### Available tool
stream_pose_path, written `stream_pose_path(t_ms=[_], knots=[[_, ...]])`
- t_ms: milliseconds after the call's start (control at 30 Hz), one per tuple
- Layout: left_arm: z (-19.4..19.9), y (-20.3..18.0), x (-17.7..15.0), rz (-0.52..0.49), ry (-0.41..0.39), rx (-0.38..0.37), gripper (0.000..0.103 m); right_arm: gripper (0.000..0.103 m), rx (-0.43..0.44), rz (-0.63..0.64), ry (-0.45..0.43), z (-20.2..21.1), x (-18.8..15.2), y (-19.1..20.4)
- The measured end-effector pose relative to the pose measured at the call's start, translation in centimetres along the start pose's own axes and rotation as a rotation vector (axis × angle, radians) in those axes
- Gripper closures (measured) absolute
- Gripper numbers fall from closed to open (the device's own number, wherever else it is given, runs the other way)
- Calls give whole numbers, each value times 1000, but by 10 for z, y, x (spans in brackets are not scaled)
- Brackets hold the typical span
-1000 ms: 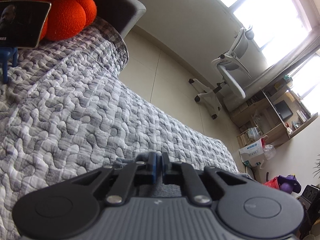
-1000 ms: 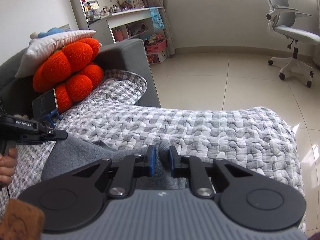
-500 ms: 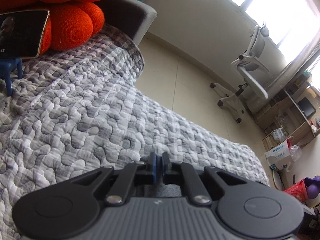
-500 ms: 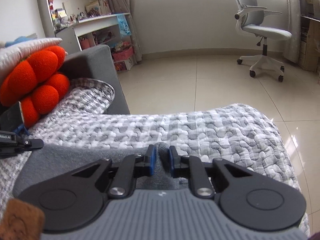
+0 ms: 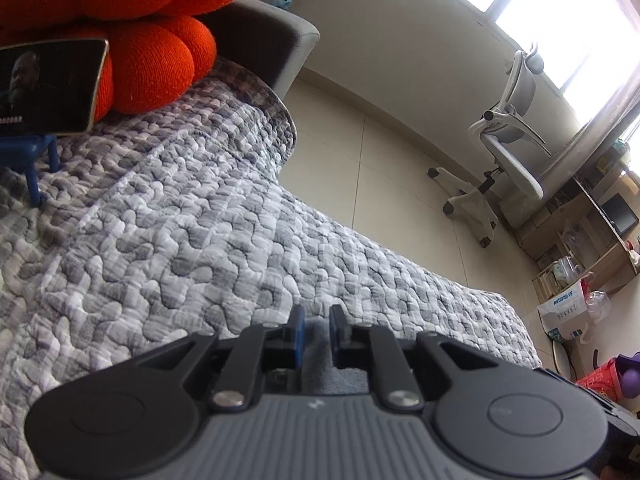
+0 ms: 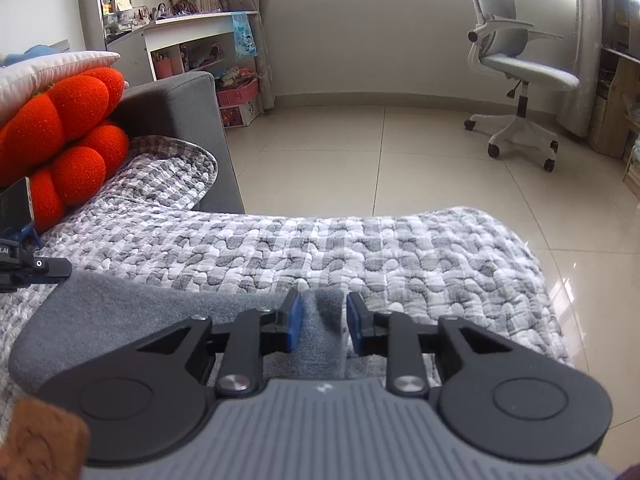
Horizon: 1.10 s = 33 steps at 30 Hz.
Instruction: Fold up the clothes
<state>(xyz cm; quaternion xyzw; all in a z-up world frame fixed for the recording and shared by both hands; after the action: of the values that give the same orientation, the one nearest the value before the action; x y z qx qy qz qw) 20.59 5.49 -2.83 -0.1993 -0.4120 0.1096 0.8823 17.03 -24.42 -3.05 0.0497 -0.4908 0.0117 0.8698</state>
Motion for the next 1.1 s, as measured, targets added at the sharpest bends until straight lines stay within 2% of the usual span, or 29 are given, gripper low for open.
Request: stream_pose_path(t_ms=[133,300,400,533,667,800,967,1100], knots=[[13,2,6,11,-30,11,79,71,9,17,-36,14,7,0],[22,-31,-13,-105,-23,-9,70,71,105,42,-16,19,0,25],[20,-45,-29,-120,9,-39,69,71,165,88,-8,25,-7,48],[16,-57,-47,-178,43,-38,69,71,210,150,22,26,-18,67],[6,-49,-60,-162,111,-22,67,69,211,178,110,12,-34,72],[6,-44,-61,-153,122,-9,67,65,207,221,109,0,-41,73],[11,-48,-59,-170,101,-11,67,65,200,205,119,3,-38,71],[28,-58,-55,-202,44,-17,64,63,207,186,88,16,-32,73]])
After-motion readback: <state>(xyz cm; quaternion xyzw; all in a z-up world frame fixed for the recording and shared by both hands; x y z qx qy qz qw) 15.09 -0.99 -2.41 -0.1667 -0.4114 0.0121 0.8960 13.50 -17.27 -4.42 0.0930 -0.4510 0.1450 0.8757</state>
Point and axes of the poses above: each gripper's, at about its wrist camera, not at the fingertips, and z roughly against the way its jaws point, y to its left, x to its top, the point moved 5 cm from there along -z, roughly the way its jaws point, and after that the axes turned 6 degrees about -y, right-handed, at the moved point
